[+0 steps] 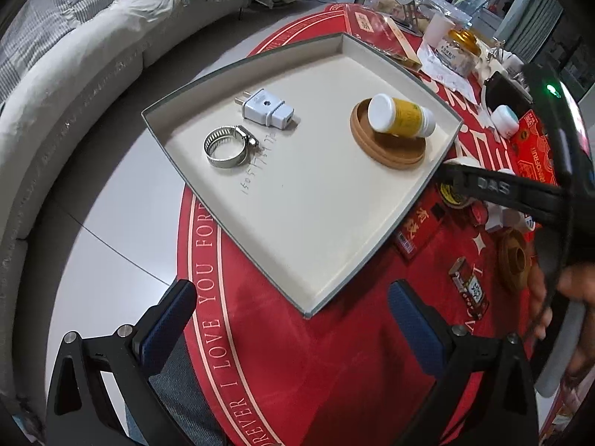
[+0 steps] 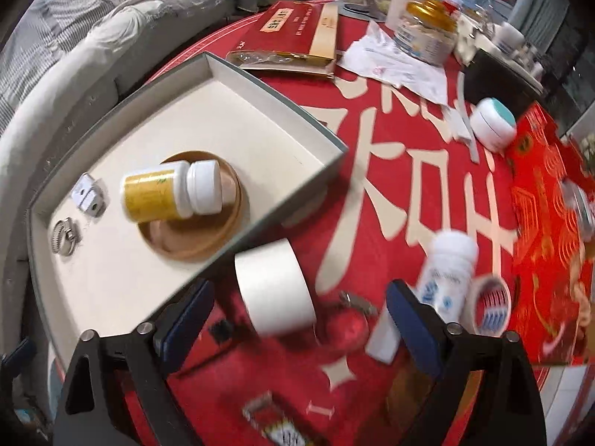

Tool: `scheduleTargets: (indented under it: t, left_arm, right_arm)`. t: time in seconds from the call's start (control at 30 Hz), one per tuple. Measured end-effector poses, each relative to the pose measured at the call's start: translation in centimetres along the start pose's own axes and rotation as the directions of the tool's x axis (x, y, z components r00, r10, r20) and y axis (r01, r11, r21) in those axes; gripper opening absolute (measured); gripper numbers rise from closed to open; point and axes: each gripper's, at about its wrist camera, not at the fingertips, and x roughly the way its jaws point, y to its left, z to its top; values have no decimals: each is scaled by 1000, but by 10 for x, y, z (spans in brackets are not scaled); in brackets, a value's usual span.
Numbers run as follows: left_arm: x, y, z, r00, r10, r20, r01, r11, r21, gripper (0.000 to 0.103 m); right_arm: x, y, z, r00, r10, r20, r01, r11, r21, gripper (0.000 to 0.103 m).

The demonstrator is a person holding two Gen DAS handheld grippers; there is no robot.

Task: Organize rigid objects
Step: 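Grasp the white tape roll with the right tool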

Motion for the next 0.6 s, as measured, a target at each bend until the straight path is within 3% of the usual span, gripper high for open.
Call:
scheduleTargets:
  t: [0.03,0.07,0.17,0.43,0.6]
  left_arm:
    - [0,1,-1,1000,-1,-4,1,1000,-3,103]
    - [0,1,-2,1000,-3,-6,3,1000,-3,103]
    - [-1,3,-4,1000,4,-7,-4,1000,0,103]
    - [0,9,-16,999,22,-31,-22,1000,9,103]
    - [0,9,-28,998,28,-55,-26,999,32,103]
  right_arm:
    - [5,4,-1,1000,11,-16,-11,1000,-5,51]
    - [7,5,-3,999,29,-33,-29,1000,-1,32]
    - [8,10,-15,997,66,-42,-66,998,9,31]
    - [-19,49,-80,986,149,-78,-163,959,-231,31]
    - [-38,53,-131,970,201,-136,-233,930,-283,31]
